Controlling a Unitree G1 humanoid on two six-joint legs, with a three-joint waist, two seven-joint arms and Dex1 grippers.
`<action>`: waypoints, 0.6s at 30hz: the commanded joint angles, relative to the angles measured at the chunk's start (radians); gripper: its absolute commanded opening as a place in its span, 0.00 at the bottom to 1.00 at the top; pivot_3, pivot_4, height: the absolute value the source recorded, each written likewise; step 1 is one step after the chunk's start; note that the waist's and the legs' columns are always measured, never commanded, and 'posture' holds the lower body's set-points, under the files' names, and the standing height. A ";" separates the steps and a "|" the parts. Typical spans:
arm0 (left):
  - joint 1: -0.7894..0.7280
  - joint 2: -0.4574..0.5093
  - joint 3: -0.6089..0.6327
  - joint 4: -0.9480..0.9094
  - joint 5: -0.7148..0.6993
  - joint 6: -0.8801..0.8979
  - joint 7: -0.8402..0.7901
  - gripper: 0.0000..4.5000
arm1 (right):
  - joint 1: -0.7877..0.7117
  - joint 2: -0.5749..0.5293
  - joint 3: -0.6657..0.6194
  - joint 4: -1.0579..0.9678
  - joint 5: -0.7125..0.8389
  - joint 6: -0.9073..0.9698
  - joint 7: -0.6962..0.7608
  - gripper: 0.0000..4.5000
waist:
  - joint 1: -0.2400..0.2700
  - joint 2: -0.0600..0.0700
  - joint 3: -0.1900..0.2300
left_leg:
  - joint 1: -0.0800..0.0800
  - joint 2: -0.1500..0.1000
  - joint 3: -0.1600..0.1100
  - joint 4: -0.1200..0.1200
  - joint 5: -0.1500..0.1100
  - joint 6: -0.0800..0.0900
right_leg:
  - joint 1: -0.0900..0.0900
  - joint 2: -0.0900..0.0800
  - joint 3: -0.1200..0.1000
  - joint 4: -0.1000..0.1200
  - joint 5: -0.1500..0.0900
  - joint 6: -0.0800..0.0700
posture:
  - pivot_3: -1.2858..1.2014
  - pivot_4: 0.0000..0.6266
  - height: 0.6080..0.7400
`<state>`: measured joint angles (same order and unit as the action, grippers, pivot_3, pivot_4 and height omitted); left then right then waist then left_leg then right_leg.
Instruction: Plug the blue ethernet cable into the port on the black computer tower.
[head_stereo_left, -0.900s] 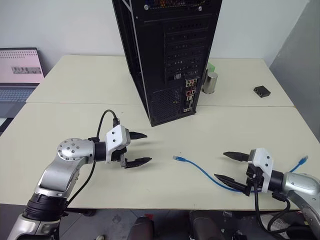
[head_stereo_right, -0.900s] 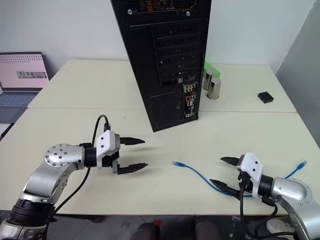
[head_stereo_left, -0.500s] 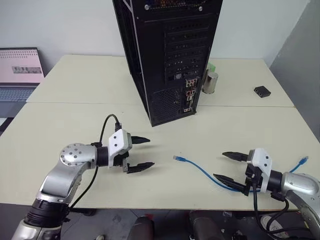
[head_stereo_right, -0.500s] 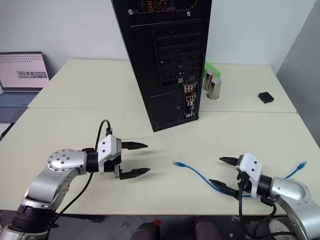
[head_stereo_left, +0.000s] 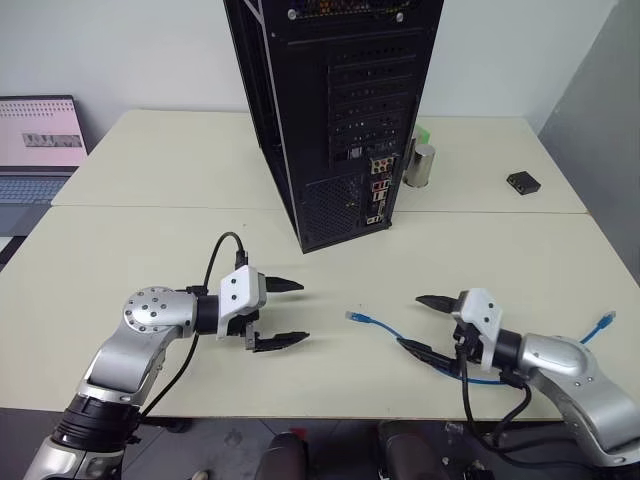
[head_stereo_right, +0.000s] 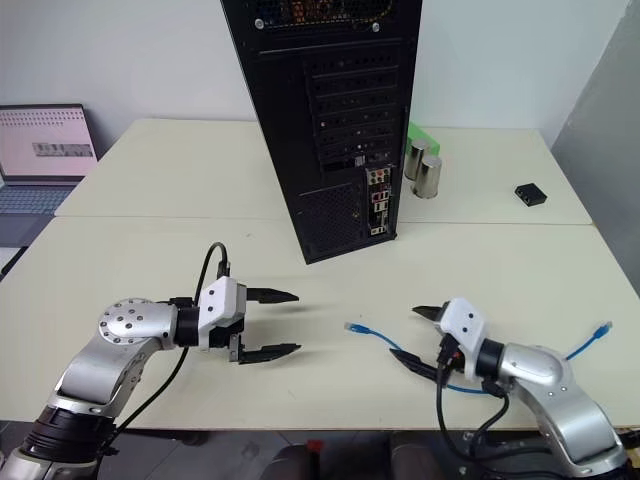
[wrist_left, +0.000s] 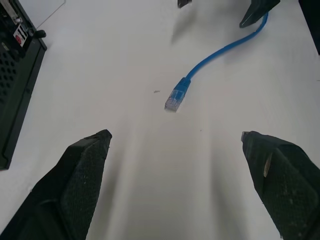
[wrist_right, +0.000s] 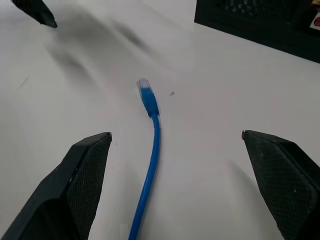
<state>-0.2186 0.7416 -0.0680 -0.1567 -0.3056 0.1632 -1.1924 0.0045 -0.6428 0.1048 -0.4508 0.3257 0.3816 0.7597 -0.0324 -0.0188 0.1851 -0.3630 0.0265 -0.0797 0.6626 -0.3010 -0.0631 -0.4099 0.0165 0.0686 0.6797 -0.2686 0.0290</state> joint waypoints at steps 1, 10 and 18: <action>0.013 0.024 -0.005 -0.017 0.008 -0.040 -0.027 0.99 | -0.048 0.032 0.043 0.041 -0.053 -0.010 -0.025 0.98 | 0.000 0.000 0.000 | 0.000 0.000 0.000 0.000 0.000 0.000 | 0.000 0.000 0.000 0.000 0.000 0.000 | 0.52 0.24 1.00; 0.053 0.032 -0.026 -0.042 0.018 -0.055 -0.042 0.99 | -0.144 0.100 0.130 0.157 -0.126 -0.042 -0.013 0.98 | 0.000 0.000 0.000 | 0.000 0.000 0.000 0.000 0.000 0.000 | 0.000 0.000 0.000 0.000 0.002 -0.003 | 0.52 0.24 1.00; 0.067 0.017 -0.042 -0.067 0.019 -0.058 -0.027 0.99 | -0.176 0.142 0.177 0.229 -0.168 -0.069 -0.001 0.92 | 0.000 0.000 0.000 | 0.000 0.000 0.000 0.000 0.000 0.000 | 0.000 0.000 0.000 0.000 0.002 -0.003 | 0.52 0.24 1.00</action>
<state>-0.1579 0.7602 -0.1075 -0.1936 -0.2878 0.1227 -1.2264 -0.1575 -0.5039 0.2874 -0.2106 0.1605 0.3319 0.7498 -0.0328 -0.0187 0.1851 -0.3632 0.0265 -0.0798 0.6626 -0.3011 -0.0631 -0.4103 0.0164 0.0682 0.6800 -0.2669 0.0259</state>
